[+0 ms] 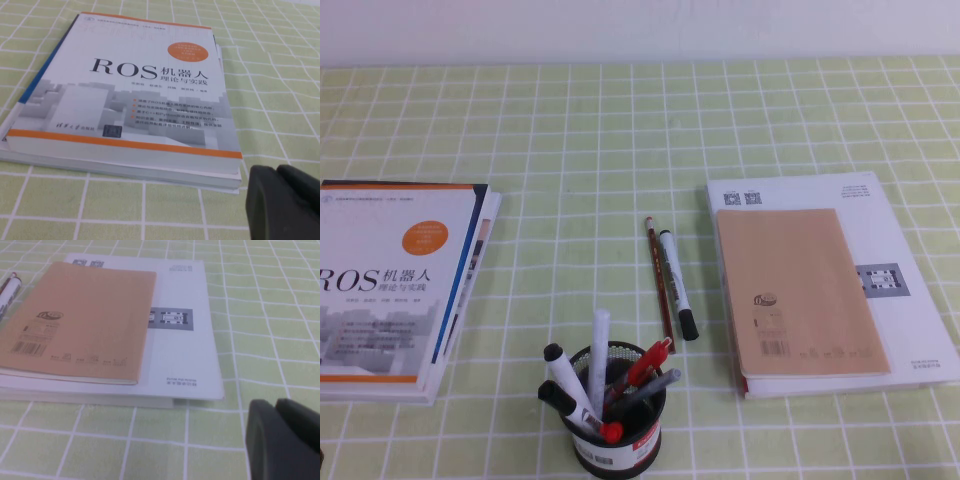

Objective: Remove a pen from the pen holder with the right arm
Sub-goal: 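Take a marker out of the pen holder and lay it on the table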

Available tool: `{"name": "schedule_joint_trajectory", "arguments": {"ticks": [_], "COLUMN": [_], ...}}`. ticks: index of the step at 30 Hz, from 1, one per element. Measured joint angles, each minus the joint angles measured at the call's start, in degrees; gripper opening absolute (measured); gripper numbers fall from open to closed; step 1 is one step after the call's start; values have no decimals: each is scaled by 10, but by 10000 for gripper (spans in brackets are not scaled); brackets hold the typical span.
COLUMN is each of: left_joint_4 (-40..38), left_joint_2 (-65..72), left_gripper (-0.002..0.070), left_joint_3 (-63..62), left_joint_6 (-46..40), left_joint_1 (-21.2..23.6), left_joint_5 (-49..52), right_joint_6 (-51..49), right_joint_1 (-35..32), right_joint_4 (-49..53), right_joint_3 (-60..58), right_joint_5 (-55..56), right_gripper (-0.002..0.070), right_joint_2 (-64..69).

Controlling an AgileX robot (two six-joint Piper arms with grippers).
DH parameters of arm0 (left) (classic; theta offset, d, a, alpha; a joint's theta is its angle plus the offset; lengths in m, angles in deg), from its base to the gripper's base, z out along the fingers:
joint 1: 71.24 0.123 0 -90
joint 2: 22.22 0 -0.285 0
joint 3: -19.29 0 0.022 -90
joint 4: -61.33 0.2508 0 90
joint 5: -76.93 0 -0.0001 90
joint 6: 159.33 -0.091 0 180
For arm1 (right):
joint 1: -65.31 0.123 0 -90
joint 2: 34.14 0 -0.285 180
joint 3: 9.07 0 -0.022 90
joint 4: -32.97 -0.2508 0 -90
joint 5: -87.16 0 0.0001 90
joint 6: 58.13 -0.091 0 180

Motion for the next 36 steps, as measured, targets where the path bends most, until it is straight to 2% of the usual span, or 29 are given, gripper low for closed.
{"name": "schedule_joint_trajectory", "arguments": {"ticks": [21, 28, 36], "left_joint_4": [0, 0, 0], "left_joint_2": [0, 0, 0], "left_gripper": [-8, -8, -8], "left_joint_3": [0, 0, 0], "left_joint_6": [0, 0, 0], "left_joint_1": [0, 0, 0], "left_joint_5": [0, 0, 0], "right_joint_6": [0, 0, 0], "right_joint_1": [0, 0, 0], "right_joint_4": [-19, -136, -319], "right_joint_3": [0, 0, 0], "right_joint_5": [0, 25, 112], "right_gripper": [-13, -13, -13], "right_joint_2": [0, 0, 0]}}
